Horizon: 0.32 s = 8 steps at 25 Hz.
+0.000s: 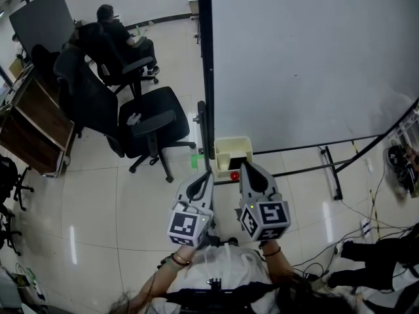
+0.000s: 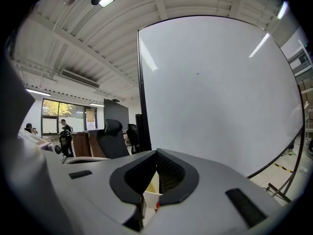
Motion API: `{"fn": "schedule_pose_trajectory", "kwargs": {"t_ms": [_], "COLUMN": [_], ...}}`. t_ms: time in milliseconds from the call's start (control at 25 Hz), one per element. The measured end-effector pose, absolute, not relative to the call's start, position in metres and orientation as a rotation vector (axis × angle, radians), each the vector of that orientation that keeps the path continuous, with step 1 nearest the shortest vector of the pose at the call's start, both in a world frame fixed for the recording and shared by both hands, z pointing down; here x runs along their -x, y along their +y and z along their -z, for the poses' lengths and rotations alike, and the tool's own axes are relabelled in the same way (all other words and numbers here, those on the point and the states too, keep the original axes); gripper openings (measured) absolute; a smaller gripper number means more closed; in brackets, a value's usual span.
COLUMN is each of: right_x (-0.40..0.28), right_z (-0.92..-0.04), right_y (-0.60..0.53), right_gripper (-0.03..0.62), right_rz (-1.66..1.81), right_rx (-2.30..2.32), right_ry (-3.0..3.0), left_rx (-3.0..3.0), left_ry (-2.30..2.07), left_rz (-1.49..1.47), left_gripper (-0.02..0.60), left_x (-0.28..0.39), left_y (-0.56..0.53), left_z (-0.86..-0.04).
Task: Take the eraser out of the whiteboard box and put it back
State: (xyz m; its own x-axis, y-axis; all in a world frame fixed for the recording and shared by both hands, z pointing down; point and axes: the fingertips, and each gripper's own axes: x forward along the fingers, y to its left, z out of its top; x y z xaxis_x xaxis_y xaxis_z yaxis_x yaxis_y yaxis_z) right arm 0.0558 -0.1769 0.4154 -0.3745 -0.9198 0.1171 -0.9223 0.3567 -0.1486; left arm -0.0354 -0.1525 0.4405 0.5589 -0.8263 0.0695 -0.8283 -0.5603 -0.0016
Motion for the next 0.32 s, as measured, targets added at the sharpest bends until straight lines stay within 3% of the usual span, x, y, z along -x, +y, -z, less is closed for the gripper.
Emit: {"fn": "schedule_pose_trajectory", "kwargs": {"t_ms": [320], "right_x": [-0.0560], "right_z": [-0.4168], "right_y": [-0.1769], "right_gripper": [0.020], "right_rz": [-0.301], "right_rx": [-1.735], "right_ry": [-2.571], "left_rx": [-2.745], "left_ry": [-1.460], "left_rz": [-0.093], "left_gripper": [-0.015], "left_x": [0.0342], "left_y": [-0.1527], "left_z": [-0.4387]}}
